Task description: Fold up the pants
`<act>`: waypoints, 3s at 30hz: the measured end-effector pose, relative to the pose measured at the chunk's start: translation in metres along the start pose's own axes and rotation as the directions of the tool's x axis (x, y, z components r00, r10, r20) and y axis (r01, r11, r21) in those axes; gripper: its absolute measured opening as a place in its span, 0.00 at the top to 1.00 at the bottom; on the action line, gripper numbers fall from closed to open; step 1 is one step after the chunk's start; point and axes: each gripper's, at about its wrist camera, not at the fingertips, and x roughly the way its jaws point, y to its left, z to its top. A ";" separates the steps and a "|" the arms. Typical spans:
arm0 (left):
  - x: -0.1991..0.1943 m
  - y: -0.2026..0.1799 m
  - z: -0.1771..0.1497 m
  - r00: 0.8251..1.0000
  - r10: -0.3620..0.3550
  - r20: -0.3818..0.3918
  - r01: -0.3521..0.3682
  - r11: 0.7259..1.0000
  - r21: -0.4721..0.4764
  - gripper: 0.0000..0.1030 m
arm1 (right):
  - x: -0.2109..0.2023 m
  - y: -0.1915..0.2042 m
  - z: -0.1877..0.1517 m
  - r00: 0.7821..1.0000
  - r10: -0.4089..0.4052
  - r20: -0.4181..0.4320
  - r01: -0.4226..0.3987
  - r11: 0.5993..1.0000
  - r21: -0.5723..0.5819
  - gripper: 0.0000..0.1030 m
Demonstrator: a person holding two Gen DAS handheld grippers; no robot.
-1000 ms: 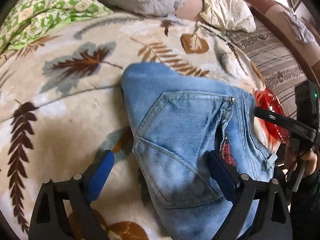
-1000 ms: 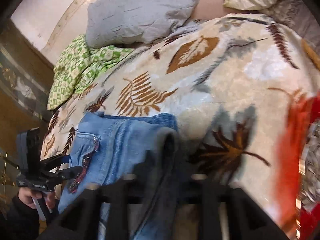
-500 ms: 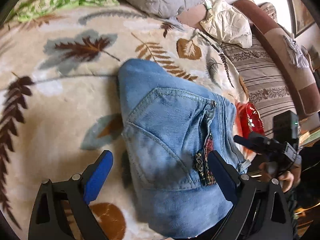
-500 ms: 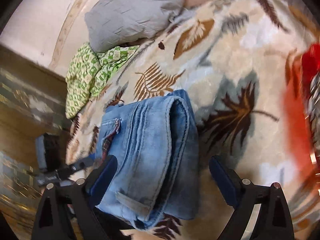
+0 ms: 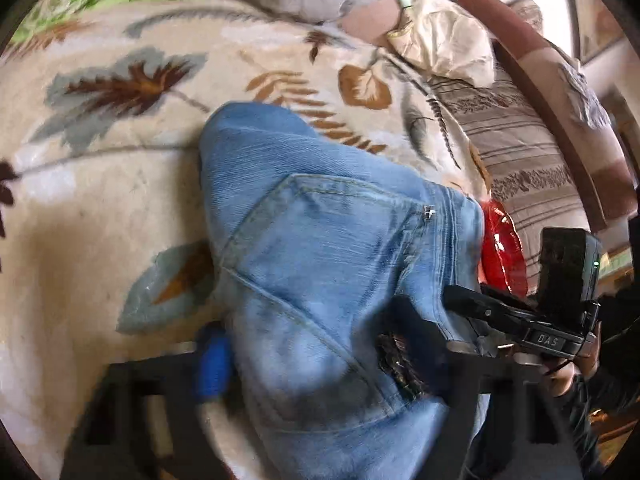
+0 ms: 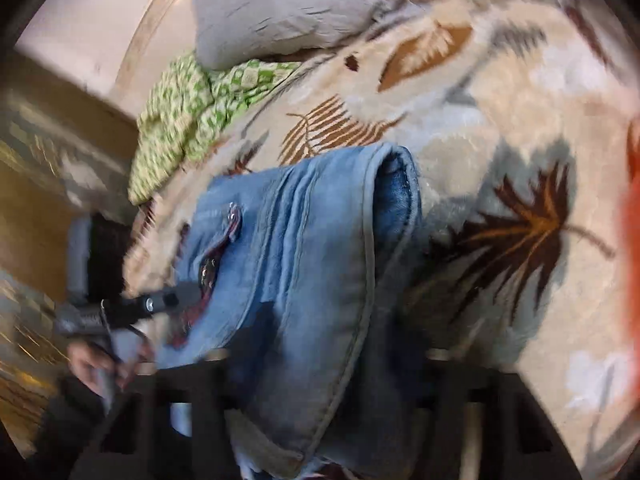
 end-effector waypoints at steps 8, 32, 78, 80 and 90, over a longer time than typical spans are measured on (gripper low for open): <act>-0.030 -0.002 -0.009 0.996 -0.038 0.080 0.036 0.999 0.033 0.62 | -0.021 0.075 -0.009 0.964 -0.224 0.146 0.254 0.938 -0.238 0.72; -0.060 0.043 0.043 0.987 0.104 0.119 -0.099 0.994 -0.045 0.63 | 0.025 0.115 0.056 0.977 -0.155 0.145 0.186 0.954 -0.236 0.74; -0.108 -0.016 -0.030 0.818 0.467 0.336 -0.522 0.847 0.095 0.00 | -0.047 0.118 0.022 0.910 -0.334 0.246 0.382 0.906 -0.183 0.00; -0.109 -0.017 -0.037 0.818 0.469 0.332 -0.524 0.846 0.098 0.00 | -0.043 0.120 0.012 0.914 -0.331 0.236 0.378 0.904 -0.197 0.00; -0.099 -0.034 -0.079 0.841 0.451 0.298 -0.528 0.804 0.273 0.00 | -0.043 0.073 -0.028 0.976 -0.177 0.129 0.188 0.979 -0.076 0.01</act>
